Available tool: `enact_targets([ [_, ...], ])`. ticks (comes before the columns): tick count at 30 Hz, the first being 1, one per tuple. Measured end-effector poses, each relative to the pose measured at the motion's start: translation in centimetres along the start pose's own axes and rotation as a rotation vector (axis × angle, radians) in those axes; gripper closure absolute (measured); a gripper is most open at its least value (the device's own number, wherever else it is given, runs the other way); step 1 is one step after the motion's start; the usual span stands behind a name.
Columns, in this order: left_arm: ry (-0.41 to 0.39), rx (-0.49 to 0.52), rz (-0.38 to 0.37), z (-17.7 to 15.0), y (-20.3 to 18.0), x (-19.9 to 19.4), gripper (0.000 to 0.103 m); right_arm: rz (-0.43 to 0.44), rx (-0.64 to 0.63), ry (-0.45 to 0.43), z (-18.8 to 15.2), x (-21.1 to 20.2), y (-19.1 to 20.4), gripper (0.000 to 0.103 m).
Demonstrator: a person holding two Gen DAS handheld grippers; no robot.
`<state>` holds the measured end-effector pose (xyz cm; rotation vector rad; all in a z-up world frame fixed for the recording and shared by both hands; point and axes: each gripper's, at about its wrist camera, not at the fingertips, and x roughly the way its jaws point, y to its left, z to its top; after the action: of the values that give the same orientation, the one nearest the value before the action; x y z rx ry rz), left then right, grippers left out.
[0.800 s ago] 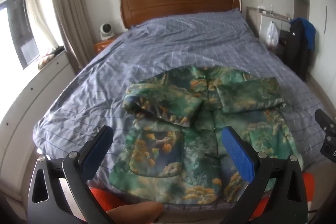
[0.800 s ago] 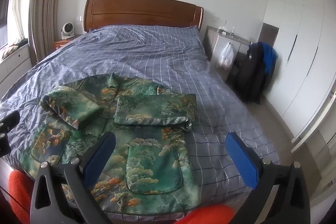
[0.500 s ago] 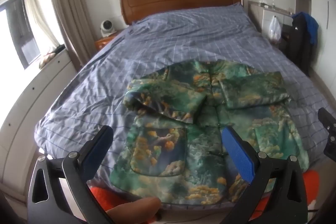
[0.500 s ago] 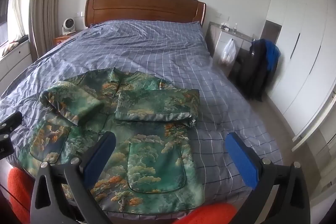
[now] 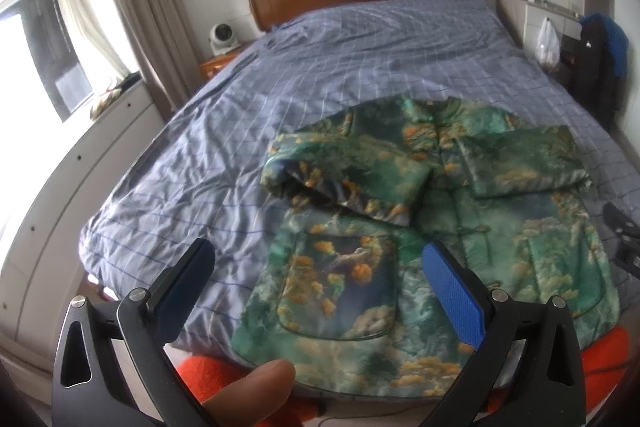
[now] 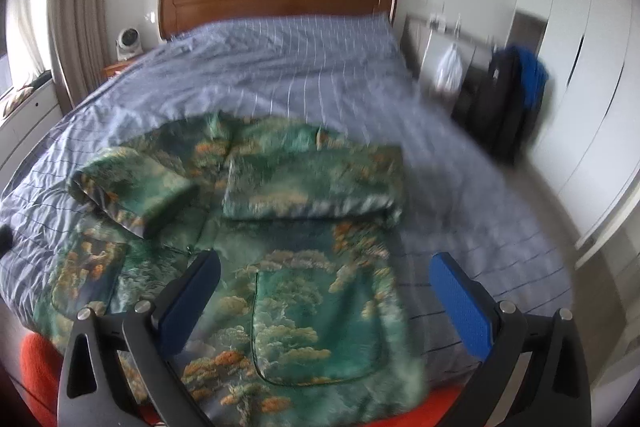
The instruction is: Fold large clothes
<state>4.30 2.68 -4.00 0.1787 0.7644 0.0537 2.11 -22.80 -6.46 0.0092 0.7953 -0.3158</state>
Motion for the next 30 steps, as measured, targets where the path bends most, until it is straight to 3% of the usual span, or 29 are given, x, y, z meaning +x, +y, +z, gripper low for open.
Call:
enact_targets([
  [4, 0.011, -0.025, -0.001, 0.0, 0.6, 0.7, 0.000, 0.033, 0.056, 0.082, 0.0, 5.6, 0.4, 0.000],
  [11, 0.015, -0.041, 0.038, 0.7, 1.3, 1.2, 0.000, 0.016, 0.088, 0.121, 2.2, 15.8, 1.6, 0.000],
  [14, 0.025, -0.043, 0.045, 0.6, 1.5, 1.4, 0.000, -0.004, 0.068, 0.200, 2.2, 20.8, 2.4, 0.000],
  [17, 0.033, -0.031, 0.057, 0.4, 1.6, 1.6, 0.000, -0.036, -0.015, 0.326, -0.9, 25.8, 3.9, 0.000],
  [23, 0.038, -0.038, 0.055, -0.2, 2.5, 1.7, 0.000, -0.008, 0.018, 0.216, -2.7, 24.5, 3.6, 0.000],
  [30, 0.025, -0.050, 0.039, -0.1, 2.8, 1.3, 0.000, -0.011, 0.018, 0.215, -2.9, 24.2, 3.5, 0.000],
])
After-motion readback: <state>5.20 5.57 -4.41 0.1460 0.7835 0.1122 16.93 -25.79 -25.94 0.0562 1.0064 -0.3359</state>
